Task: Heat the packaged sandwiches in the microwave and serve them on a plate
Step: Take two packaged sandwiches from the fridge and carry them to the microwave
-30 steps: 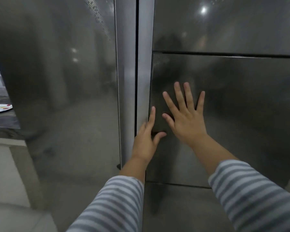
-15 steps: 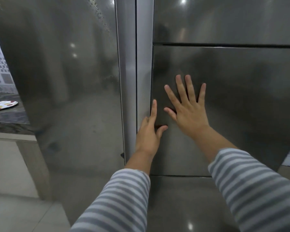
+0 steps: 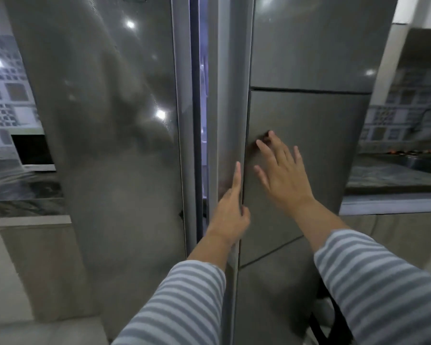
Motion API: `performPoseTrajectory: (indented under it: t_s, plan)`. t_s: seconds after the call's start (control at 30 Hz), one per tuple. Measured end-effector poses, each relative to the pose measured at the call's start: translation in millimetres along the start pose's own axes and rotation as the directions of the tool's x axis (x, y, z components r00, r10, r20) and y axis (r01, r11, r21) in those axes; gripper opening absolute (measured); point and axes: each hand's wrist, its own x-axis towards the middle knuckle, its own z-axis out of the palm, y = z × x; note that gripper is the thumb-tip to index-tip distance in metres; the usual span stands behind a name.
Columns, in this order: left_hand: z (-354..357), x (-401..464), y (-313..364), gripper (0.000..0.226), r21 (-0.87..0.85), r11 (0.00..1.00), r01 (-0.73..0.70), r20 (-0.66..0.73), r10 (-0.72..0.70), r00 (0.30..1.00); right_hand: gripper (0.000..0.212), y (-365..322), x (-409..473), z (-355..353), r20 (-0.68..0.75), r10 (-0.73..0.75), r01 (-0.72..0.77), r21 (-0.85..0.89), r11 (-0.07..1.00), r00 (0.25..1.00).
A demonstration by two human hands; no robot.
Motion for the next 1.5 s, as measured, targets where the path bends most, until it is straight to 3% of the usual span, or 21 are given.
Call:
performPoseTrajectory:
  t_s: [0.13,0.23,0.37,0.57,0.73,0.9,1.07,1.5]
  plan:
    - [-12.5,-31.9,15.2,0.086,0.028,0.997,-0.071,-0.003,0.071,0.997,0.053,-23.7,-32.8,-52.6,-0.066,0.083,-0.082,0.004,0.997,0.994]
    - [-23.0,-45.2,27.2,0.058,0.083,0.987,-0.138,-0.162,0.150,0.975,0.044,-36.1,-49.6,-82.9,-0.179,0.028,-0.043,-0.086,0.995,0.984]
    - [-35.8,-47.9,34.2,0.051,0.156,0.977,-0.144,-0.232,0.178,0.956,0.047,-49.9,-57.7,-111.2,-0.156,-0.087,0.061,-0.166,0.984,0.984]
    - [-27.1,-41.9,35.1,0.080,0.286,0.958,-0.035,-0.141,0.078,0.987,0.061,-61.2,-59.9,-110.5,-0.016,-0.205,0.196,-0.229,0.954,0.979]
    - [3.9,-40.4,53.0,0.116,0.356,0.932,-0.065,0.025,0.060,0.998,0.094,-30.5,-64.9,-106.0,0.129,-0.127,0.167,-0.376,0.911,0.983]
    - [42.0,-36.8,90.5,0.137,0.399,0.910,-0.111,0.027,0.109,0.994,0.085,24.3,-92.9,-123.1,0.132,-0.076,0.132,-0.496,0.858,0.988]
    - [79.6,-40.4,123.1,0.138,0.406,0.895,-0.185,0.076,0.168,0.983,0.081,79.7,-122.3,-144.3,0.084,-0.134,0.158,-0.479,0.863,0.987]
    - [171.3,-57.8,197.3,0.133,0.531,0.821,-0.209,-0.046,0.274,0.961,0.087,185.0,-173.1,-194.3,0.156,-0.129,0.187,-0.453,0.872,0.979]
